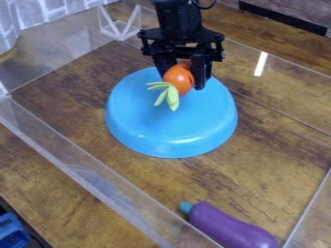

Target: Put the carrot on the blue tray

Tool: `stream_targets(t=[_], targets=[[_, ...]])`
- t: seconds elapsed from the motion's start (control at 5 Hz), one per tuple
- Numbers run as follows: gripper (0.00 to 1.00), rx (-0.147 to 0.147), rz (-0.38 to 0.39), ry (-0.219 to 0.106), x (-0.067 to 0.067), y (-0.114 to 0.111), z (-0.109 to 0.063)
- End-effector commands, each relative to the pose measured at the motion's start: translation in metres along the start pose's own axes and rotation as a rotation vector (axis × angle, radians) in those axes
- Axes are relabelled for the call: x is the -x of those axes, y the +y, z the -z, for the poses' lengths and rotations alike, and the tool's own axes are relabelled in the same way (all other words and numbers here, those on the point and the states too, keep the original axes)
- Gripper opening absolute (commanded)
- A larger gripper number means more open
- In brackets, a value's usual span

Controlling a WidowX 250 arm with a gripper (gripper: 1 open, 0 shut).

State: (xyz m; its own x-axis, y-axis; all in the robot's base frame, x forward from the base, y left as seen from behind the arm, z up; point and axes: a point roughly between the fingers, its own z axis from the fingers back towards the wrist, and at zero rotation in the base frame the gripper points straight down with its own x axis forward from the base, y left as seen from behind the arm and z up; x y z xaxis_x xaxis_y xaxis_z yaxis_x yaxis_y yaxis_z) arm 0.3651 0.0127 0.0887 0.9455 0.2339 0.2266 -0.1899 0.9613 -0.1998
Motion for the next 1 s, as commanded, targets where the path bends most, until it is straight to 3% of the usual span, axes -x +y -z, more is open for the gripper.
stream_targets(t=[0.0,0.2,0.6,0.8], targets=[[0.0,-0.021,0.059,-0.026,-0.005,0.004,-0.017],[0.0,-0.04,0.107,0.0,-0.001,0.007,-0.02],[0.0,-0.07,0.15,0.037,0.006,0.018,-0.008],[1.0,-0.078,0.167,0.052,0.009,0.021,-0.002]])
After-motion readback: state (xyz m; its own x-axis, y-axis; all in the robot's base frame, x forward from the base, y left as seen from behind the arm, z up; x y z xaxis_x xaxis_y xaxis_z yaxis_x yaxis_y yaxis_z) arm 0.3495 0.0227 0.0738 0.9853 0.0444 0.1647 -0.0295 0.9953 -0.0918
